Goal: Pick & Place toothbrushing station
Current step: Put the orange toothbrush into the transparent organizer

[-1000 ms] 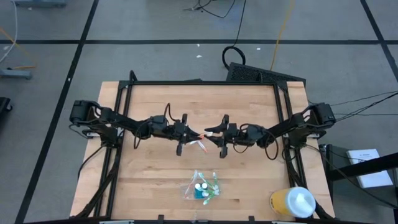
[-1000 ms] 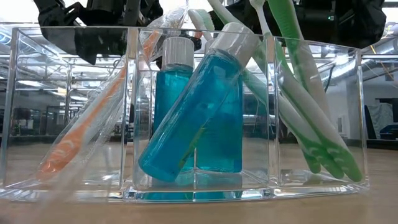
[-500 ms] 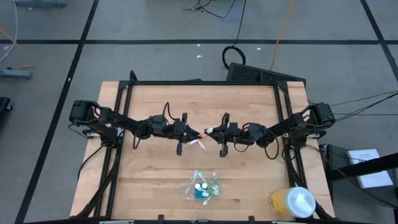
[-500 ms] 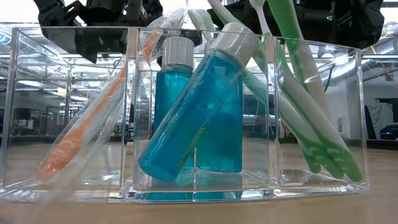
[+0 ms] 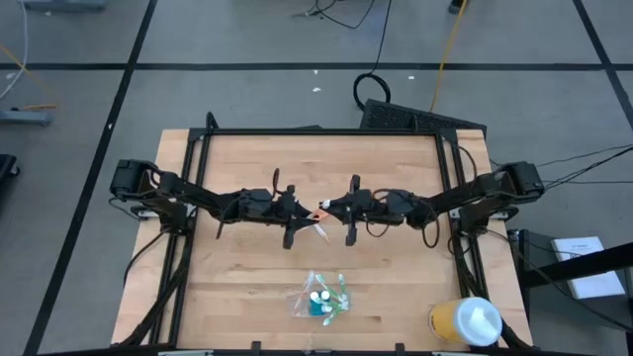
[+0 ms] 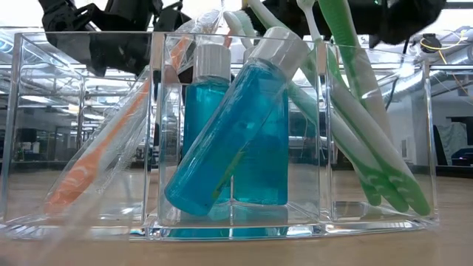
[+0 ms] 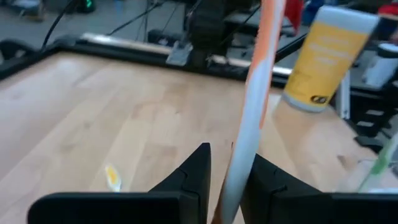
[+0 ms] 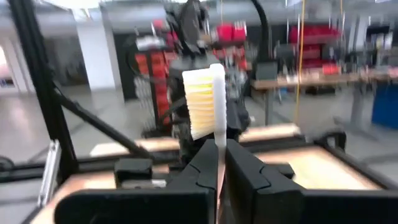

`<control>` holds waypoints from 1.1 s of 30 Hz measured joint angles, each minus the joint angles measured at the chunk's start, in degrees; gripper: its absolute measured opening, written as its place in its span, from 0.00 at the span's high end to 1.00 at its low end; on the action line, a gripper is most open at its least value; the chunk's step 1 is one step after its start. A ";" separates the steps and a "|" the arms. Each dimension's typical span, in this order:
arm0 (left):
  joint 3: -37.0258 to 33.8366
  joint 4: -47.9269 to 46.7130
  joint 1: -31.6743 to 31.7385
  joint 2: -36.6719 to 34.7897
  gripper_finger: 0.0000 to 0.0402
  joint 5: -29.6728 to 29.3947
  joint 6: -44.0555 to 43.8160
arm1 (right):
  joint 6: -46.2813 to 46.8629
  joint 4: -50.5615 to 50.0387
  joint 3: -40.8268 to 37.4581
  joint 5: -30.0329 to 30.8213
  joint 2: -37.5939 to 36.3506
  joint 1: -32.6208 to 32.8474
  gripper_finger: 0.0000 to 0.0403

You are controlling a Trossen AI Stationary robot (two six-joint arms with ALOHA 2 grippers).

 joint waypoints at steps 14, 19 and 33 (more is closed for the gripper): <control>-0.11 -3.37 0.00 -0.58 0.83 -1.46 0.09 | 2.74 -28.21 7.06 0.22 -1.51 -0.06 0.99; -0.11 -3.47 0.00 -2.57 0.83 -1.44 0.07 | 2.78 -29.42 7.04 0.13 -1.47 0.09 0.99; 0.00 -3.06 0.33 -5.62 0.83 1.00 -1.05 | 3.75 -28.13 6.93 -3.24 -1.36 0.20 0.99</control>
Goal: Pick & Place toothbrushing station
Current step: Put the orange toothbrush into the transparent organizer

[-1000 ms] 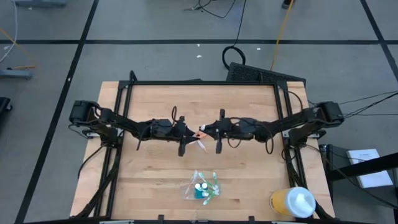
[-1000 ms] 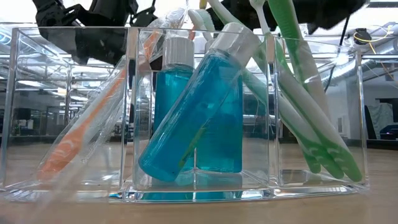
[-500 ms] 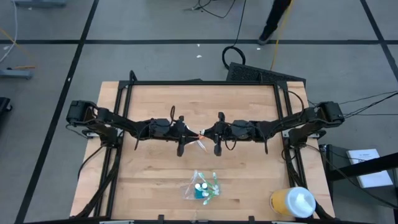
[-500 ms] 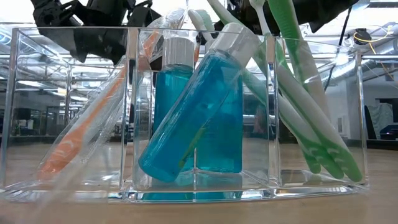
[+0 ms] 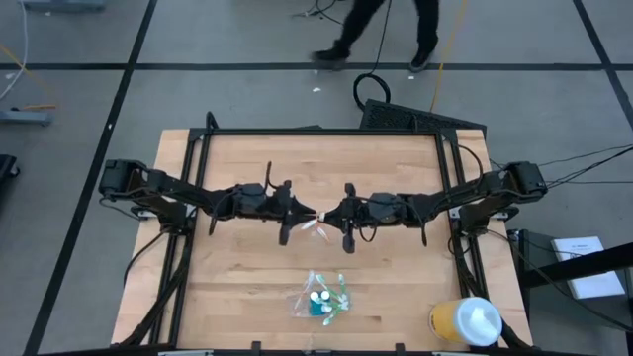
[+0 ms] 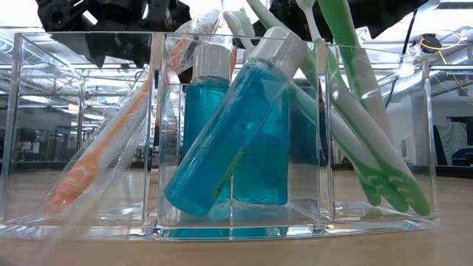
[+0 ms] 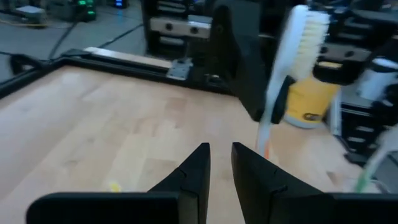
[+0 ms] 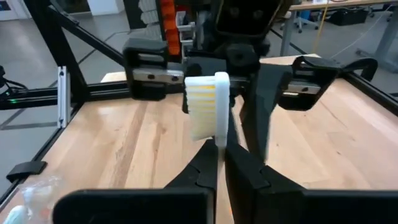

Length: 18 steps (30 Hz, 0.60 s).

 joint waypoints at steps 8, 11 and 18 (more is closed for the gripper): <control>0.00 1.57 -0.11 0.02 0.72 5.35 -1.85 | -0.18 -0.53 0.00 -0.04 0.00 0.22 0.98; 0.00 1.50 -0.20 0.02 0.61 6.98 -1.84 | -0.56 0.54 0.00 -0.08 0.00 0.62 0.98; 0.00 2.00 -0.99 0.02 0.50 6.82 -0.52 | -1.07 2.30 0.00 -0.01 -0.02 0.70 0.98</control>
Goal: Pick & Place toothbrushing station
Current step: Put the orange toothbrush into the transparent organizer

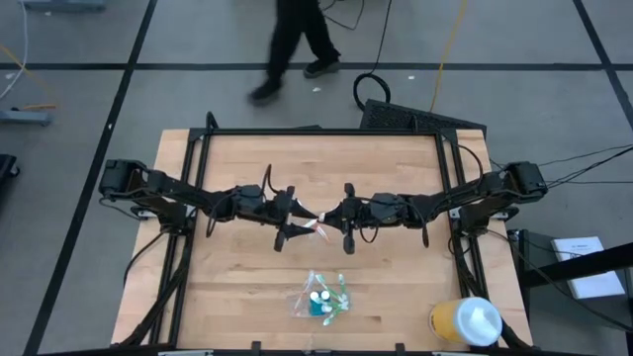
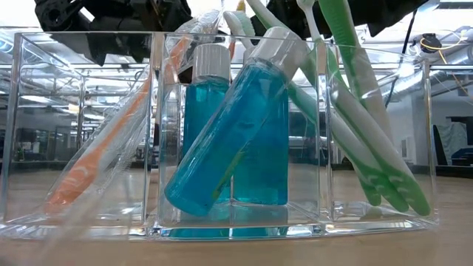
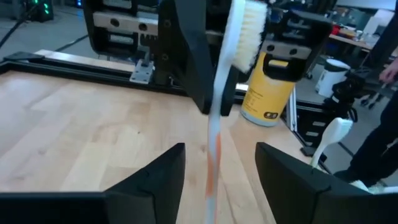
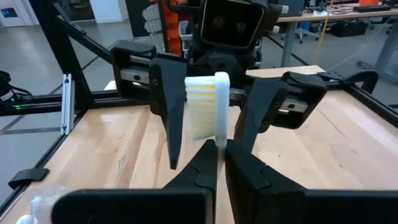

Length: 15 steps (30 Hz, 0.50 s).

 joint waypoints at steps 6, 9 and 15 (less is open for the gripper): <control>0.09 0.63 -0.36 0.01 0.54 -2.17 0.15 | -0.02 0.00 0.00 0.00 0.01 0.00 0.98; 1.21 0.53 -0.34 0.04 0.55 -2.48 -0.02 | -0.02 0.22 0.00 0.00 0.00 0.00 0.98; 2.42 -0.66 -0.36 0.04 0.55 -2.47 0.13 | -0.41 0.42 0.00 0.02 0.00 0.17 0.98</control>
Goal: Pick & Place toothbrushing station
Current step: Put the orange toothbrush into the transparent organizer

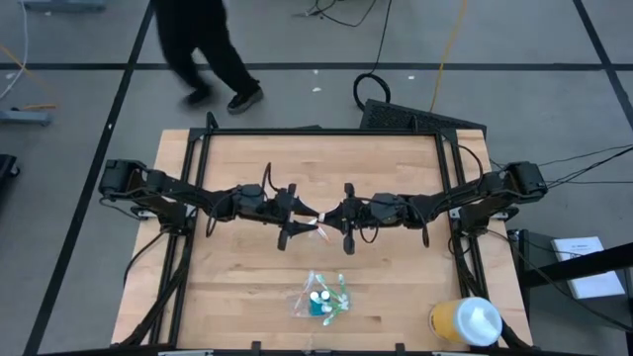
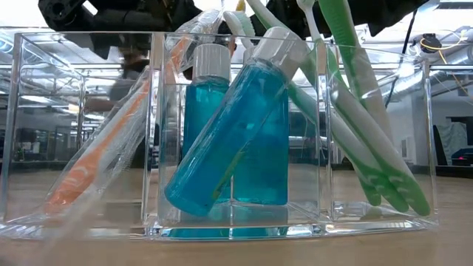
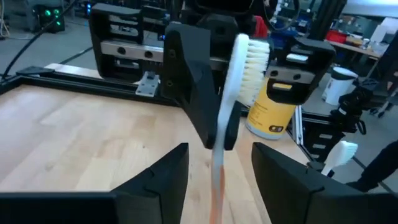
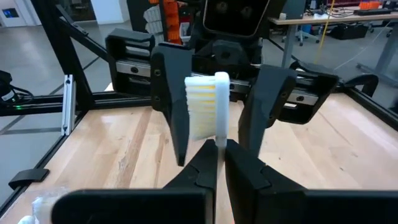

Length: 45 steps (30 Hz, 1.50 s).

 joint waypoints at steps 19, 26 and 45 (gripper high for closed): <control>0.07 4.82 0.00 6.30 0.55 -0.02 -0.13 | -1.21 0.41 0.00 0.02 0.00 0.61 0.98; 0.07 5.63 0.00 5.99 0.55 -0.02 0.02 | -1.27 0.00 0.00 0.02 0.00 0.61 0.98; 0.10 7.40 0.07 5.99 0.63 0.00 -0.02 | -1.26 -0.23 0.00 0.02 0.00 0.61 0.98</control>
